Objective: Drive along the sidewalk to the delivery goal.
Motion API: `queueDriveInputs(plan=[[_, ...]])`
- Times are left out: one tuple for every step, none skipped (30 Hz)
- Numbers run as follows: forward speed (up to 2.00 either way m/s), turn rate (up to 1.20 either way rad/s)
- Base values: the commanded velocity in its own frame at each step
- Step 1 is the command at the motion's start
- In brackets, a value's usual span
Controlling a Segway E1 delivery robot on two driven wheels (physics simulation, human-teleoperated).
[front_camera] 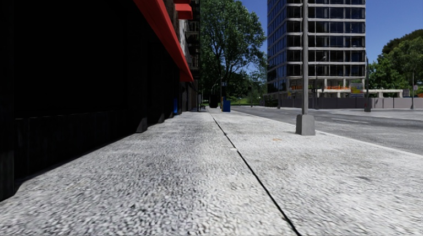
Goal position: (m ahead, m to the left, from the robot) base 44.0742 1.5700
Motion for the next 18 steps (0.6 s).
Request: queueDriveInputs(plan=[[1.97, 0.00], [1.97, 0.00], [1.97, 0.00], [1.97, 0.00], [1.97, 0.00], [1.97, 0.00], [1.97, 0.00], [1.97, 0.00], [1.97, 0.00], [1.97, 0.00], [1.97, 0.00], [1.97, 0.00], [1.97, 0.00], [1.97, 0.00], [1.97, 0.00], [1.97, 0.00], [1.97, 0.00], [1.97, 0.00]])
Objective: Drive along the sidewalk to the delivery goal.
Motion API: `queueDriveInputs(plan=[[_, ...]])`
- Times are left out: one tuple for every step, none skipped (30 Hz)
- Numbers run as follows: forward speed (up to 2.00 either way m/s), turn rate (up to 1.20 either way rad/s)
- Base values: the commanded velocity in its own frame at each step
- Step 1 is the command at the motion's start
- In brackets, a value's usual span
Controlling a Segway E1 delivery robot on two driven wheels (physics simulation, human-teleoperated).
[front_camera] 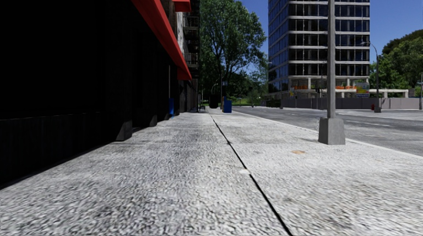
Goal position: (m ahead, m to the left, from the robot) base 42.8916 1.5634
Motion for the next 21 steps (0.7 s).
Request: queueDriveInputs(plan=[[1.97, 0.00], [1.97, 0.00], [1.97, 0.00], [1.97, 0.00], [1.97, 0.00], [1.97, 0.00], [1.97, 0.00], [1.97, 0.00], [1.97, 0.00], [1.97, 0.00], [1.97, 0.00], [1.97, 0.00], [1.98, 0.00], [1.98, 0.00], [1.98, 0.00], [1.98, 0.00], [1.98, 0.00], [1.98, 0.00], [1.98, 0.00], [1.98, 0.00], [1.98, 0.00]])
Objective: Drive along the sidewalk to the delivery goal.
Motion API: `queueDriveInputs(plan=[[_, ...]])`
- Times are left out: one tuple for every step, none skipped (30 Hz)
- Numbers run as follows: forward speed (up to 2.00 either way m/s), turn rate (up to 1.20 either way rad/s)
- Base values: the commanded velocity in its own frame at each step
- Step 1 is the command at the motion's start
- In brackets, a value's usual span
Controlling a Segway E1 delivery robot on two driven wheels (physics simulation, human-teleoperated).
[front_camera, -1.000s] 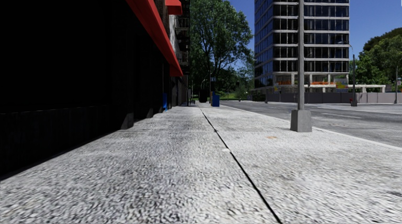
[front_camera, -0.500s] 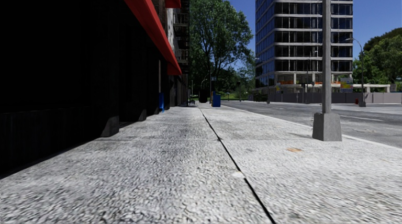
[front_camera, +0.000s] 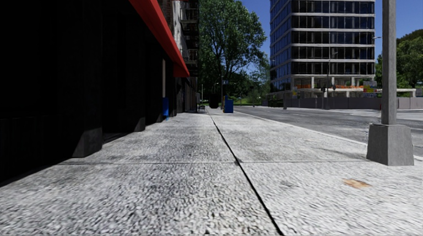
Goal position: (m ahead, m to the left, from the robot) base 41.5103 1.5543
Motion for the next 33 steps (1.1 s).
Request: queueDriveInputs(plan=[[1.98, 0.00], [1.98, 0.00], [1.98, 0.00], [1.98, 0.00], [1.98, 0.00], [1.98, 0.00], [1.98, 0.00], [1.98, 0.00], [1.98, 0.00], [1.98, 0.00], [1.98, 0.00], [1.98, 0.00], [1.98, 0.00], [1.98, 0.00], [1.98, 0.00], [1.98, 0.00], [1.98, 0.00], [1.98, 0.00], [1.98, 0.00], [1.98, 0.00], [1.98, 0.00], [1.98, 0.00], [1.98, 0.00], [1.98, 0.00], [1.98, 0.00], [1.98, 0.00], [1.98, 0.00], [1.98, 0.00], [1.98, 0.00], [1.98, 0.00], [1.98, 0.00], [1.98, 0.00], [1.98, 0.00]])
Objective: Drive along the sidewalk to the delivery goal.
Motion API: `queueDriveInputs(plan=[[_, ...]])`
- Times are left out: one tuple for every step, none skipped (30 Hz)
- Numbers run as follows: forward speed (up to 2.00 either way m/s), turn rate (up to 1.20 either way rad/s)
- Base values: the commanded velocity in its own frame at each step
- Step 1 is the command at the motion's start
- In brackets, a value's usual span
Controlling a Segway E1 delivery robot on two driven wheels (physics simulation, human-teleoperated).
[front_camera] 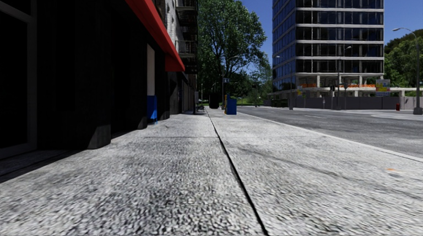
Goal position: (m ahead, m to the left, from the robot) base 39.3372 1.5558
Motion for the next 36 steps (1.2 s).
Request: queueDriveInputs(plan=[[1.98, 0.00], [1.98, 0.00], [1.98, 0.00], [1.98, 0.00], [1.98, 0.00], [1.98, 0.00], [1.98, 0.00], [1.98, 0.00], [1.98, 0.00], [1.98, 0.00], [1.98, 0.00], [1.98, 0.00], [1.98, 0.00], [1.98, 0.00], [1.98, 0.00], [1.98, 0.00], [1.98, 0.00], [1.98, 0.00], [1.98, 0.00], [1.98, 0.00], [1.98, 0.00], [1.98, 0.00], [1.98, 0.00], [1.98, 0.00], [1.98, 0.00], [1.98, 0.00], [1.98, 0.00], [1.98, 0.00], [1.98, 0.00], [1.98, 0.00], [1.98, 0.00], [1.98, 0.00], [1.98, 0.00], [1.98, 0.00], [1.98, 0.00], [1.98, 0.00]])
